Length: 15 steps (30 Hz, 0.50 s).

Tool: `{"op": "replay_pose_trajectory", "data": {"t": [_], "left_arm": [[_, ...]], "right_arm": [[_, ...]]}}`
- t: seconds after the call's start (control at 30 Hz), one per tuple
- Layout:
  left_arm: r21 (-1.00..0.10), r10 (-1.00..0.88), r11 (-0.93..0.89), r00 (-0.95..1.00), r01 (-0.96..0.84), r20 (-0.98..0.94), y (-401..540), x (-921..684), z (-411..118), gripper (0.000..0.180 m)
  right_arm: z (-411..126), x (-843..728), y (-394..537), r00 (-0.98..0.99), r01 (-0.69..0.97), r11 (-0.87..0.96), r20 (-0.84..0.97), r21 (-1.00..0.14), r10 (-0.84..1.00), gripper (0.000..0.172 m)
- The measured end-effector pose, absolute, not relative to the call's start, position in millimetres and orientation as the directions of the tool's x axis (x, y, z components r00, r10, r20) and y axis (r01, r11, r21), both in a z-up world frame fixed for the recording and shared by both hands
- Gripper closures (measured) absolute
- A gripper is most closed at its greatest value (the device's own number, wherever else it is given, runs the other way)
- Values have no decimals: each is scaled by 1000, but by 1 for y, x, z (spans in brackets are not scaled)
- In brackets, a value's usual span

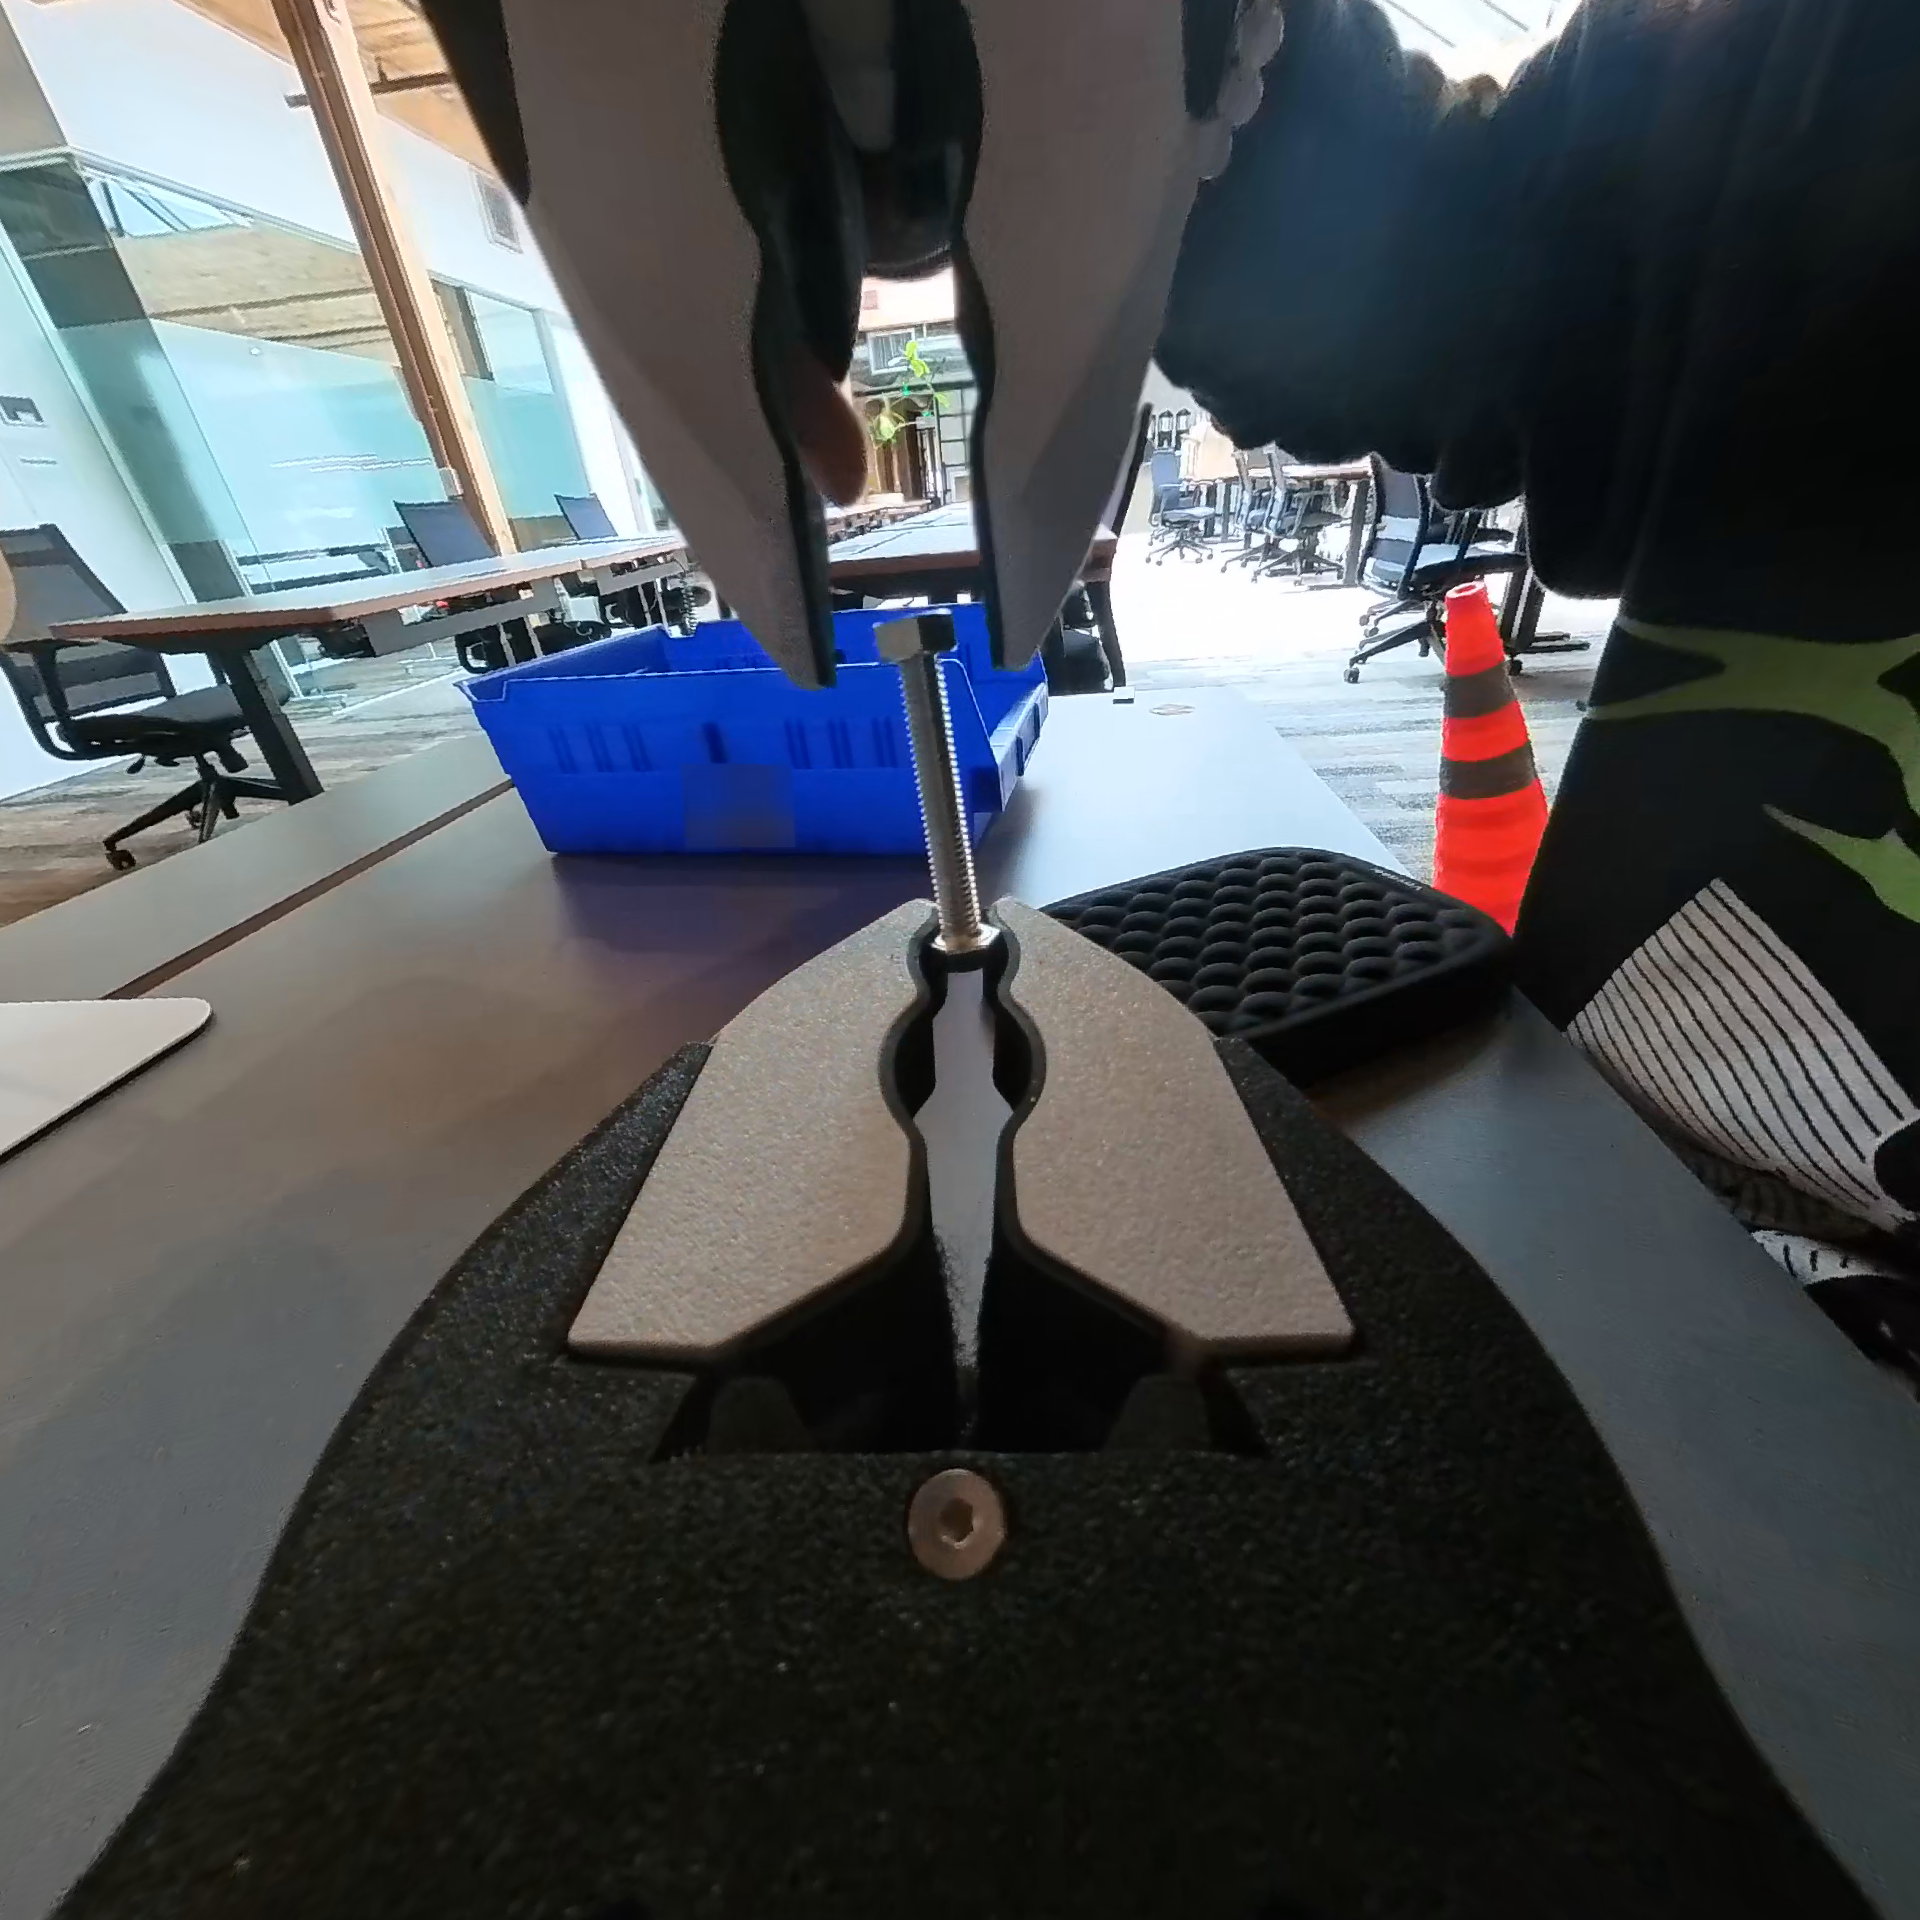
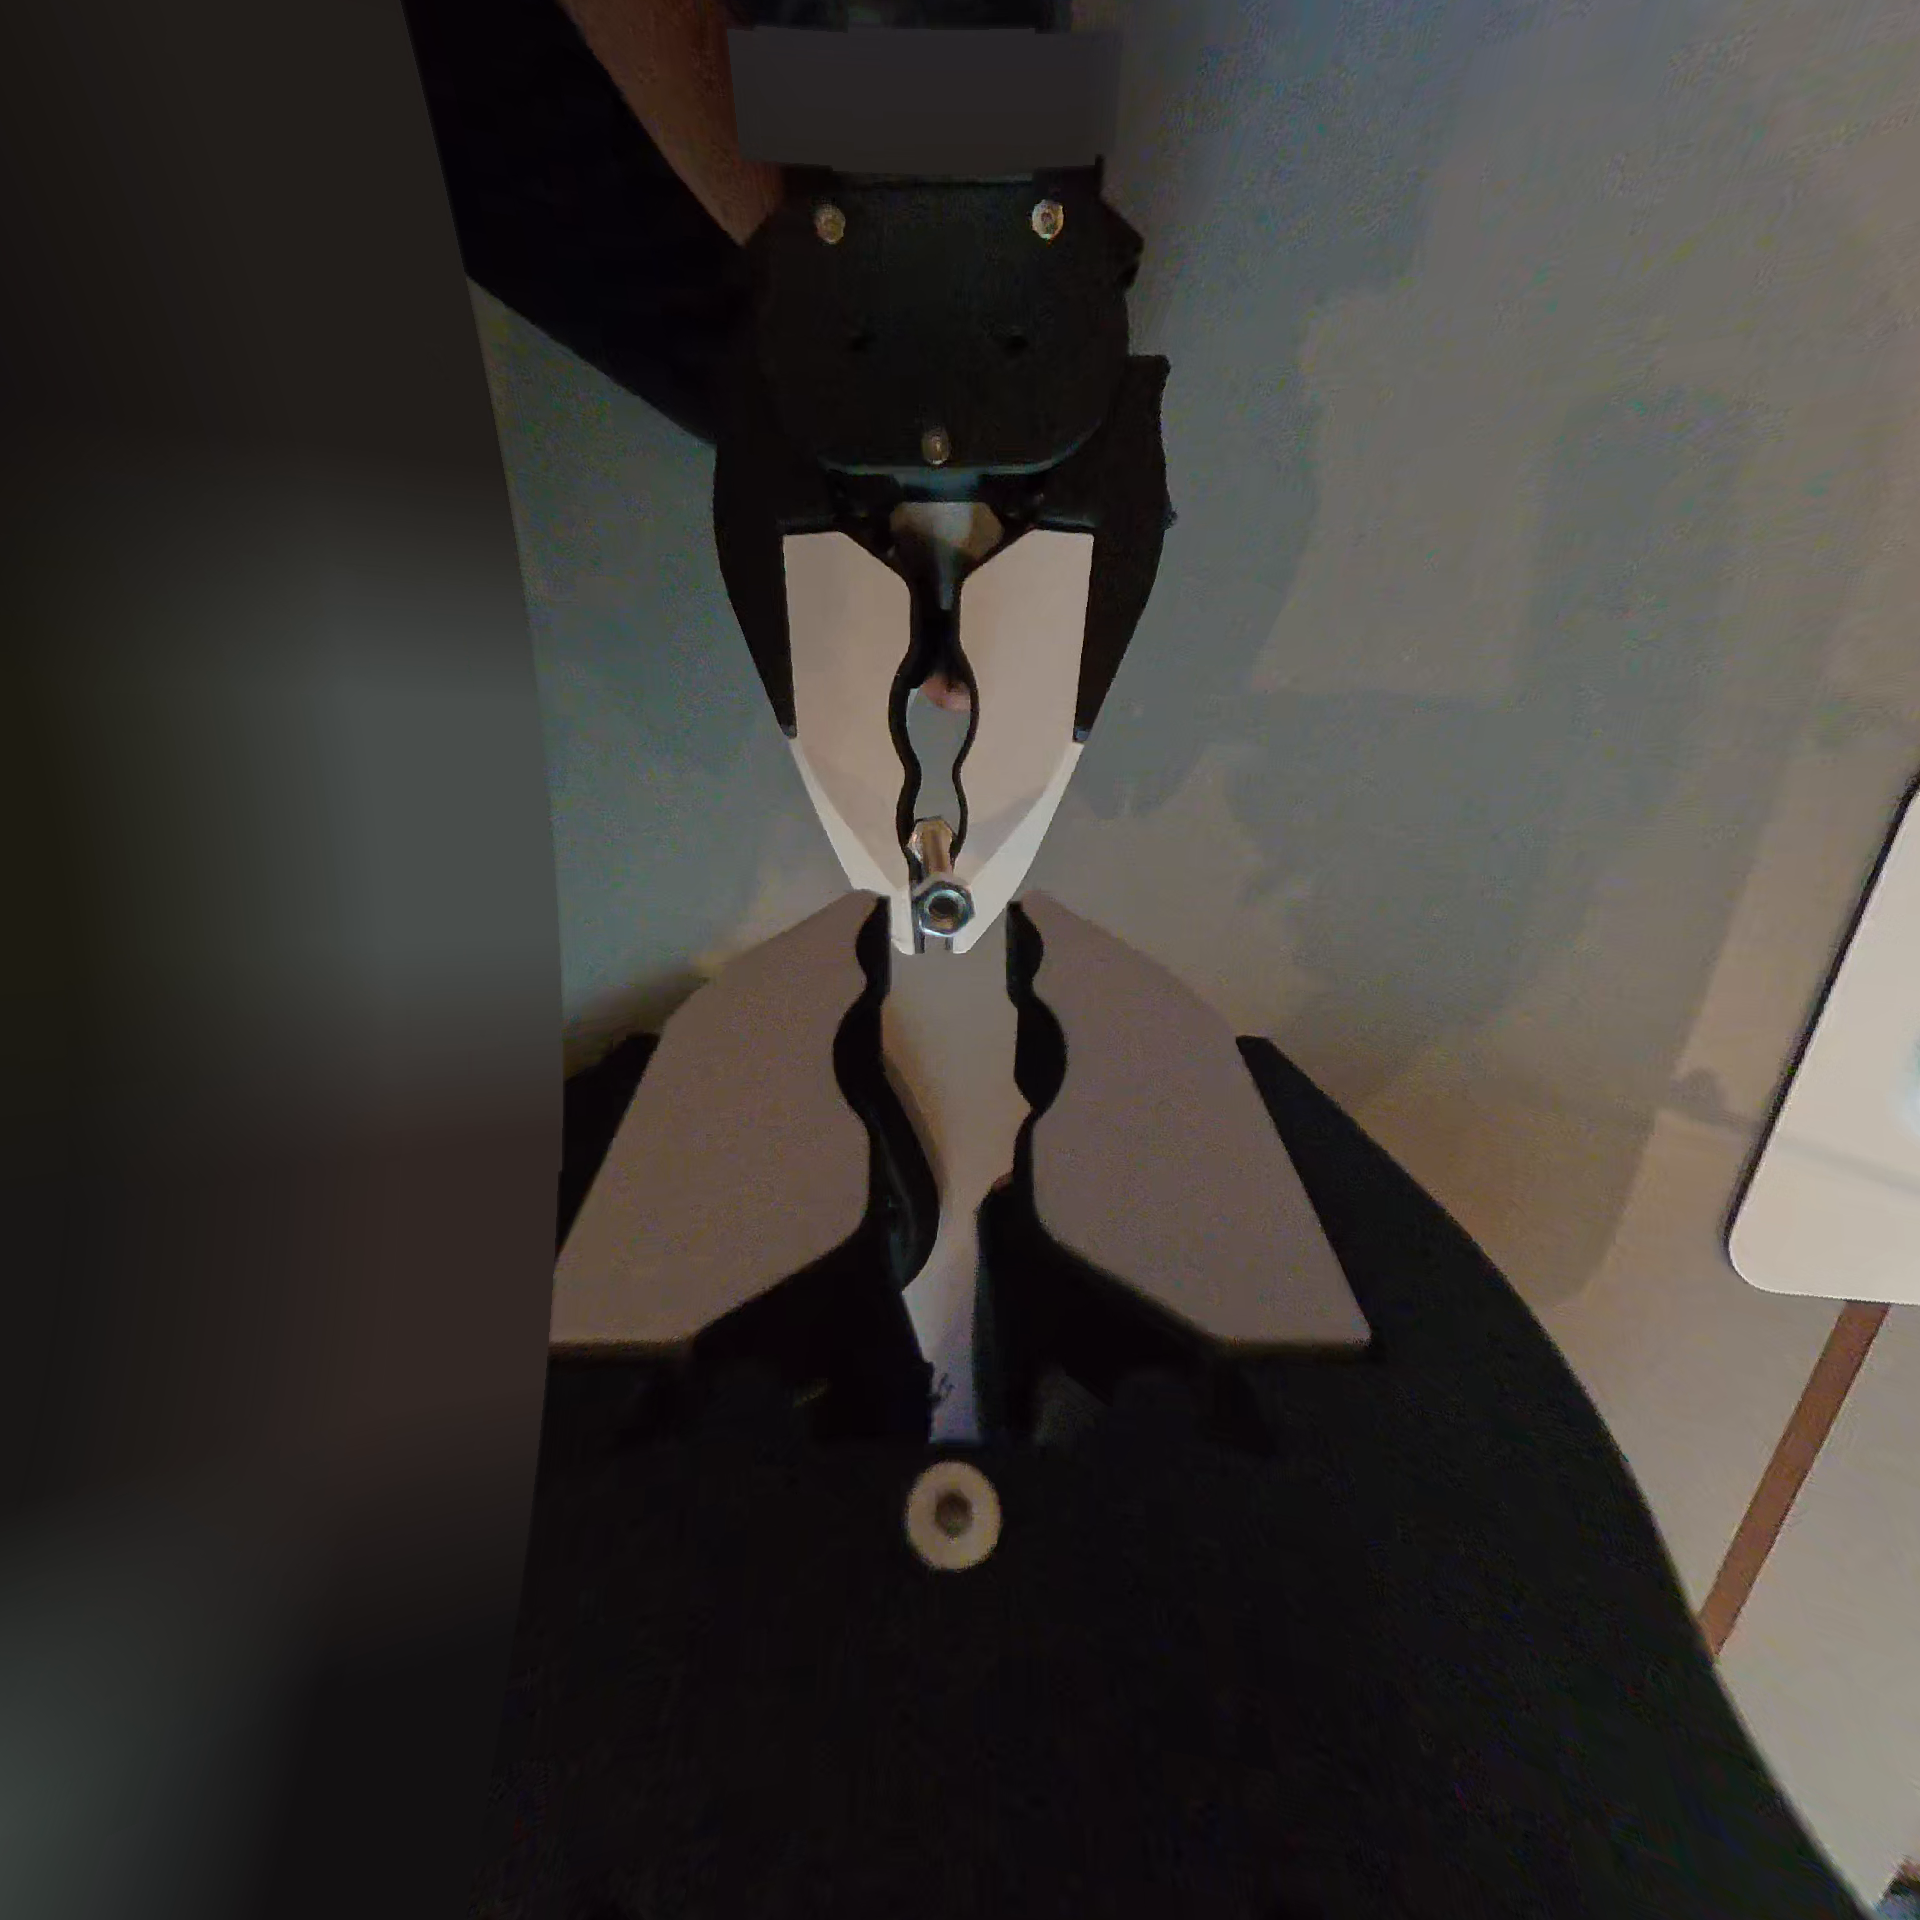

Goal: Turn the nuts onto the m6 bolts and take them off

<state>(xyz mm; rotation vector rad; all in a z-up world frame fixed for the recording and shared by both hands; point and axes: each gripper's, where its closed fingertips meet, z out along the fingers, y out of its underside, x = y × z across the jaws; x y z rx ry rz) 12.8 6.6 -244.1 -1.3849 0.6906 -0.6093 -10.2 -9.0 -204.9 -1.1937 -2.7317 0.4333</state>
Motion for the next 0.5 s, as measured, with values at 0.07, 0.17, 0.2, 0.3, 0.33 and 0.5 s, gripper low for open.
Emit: {"op": "replay_pose_trajectory", "data": {"t": [0.07,0.17,0.2,0.3,0.33,0.5], "left_arm": [[-995,-744,95,663,-12,-79,6,13,-244,175],[-996,-761,91,644,-6,-74,4,14,-244,175],[-996,-780,89,622,0,-70,2,16,-244,175],[-998,-882,25,472,62,7,-12,25,-242,175],[-996,-916,-9,399,84,42,-19,28,-242,175],[-983,-988,-149,12,107,151,-53,36,-237,175]], "right_arm": [[-204,-11,-9,-687,688,656,11,-310,726,159],[-204,-10,-11,-734,639,706,33,-306,678,162],[-203,-9,-12,-763,605,736,43,-305,645,162],[-202,-6,-20,-864,450,839,88,-307,496,162],[-201,-4,-23,-896,382,874,111,-301,430,162],[-198,3,-40,-973,23,977,219,-214,70,162]]}}
